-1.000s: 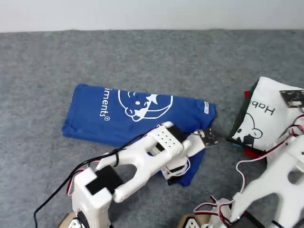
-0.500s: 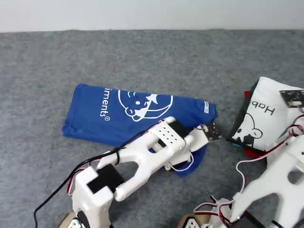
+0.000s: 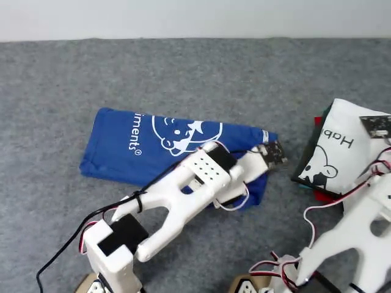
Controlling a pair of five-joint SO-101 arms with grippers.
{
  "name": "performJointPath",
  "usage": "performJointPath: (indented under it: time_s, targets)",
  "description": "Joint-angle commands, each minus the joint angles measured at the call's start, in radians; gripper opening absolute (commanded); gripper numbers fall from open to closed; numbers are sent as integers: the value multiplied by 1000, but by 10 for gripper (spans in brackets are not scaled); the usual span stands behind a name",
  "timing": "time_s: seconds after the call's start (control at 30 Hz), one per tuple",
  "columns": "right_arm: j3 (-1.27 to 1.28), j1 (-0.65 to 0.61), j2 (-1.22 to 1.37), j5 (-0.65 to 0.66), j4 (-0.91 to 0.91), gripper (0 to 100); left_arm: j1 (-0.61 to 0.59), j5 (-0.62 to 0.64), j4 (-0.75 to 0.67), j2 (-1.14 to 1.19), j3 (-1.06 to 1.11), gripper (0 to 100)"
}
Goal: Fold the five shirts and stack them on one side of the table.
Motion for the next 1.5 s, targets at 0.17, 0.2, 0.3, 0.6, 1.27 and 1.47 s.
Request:
performJointPath:
  time_s: [0.17, 0.2, 0.3, 0.6, 1.27, 1.47]
  targets:
    - [-35, 7, -27, 2, 38, 11, -144, -51, -72, -58, -119, 15]
    - [-35, 7, -25, 2, 38, 11, -152, -51, -87, -58, -122, 15]
    - [-35, 7, -25, 2, 38, 11, -163, -51, -135, -54, -117, 17]
    - [-35, 7, -25, 2, 38, 11, -166, -49, -207, 78, -122, 111]
    - [-35, 10, -31, 2, 38, 11, -330, -157, -241, 81, -211, 171]
    - [-35, 7, -31, 2, 38, 11, -278, -163, -23, 81, -380, 170]
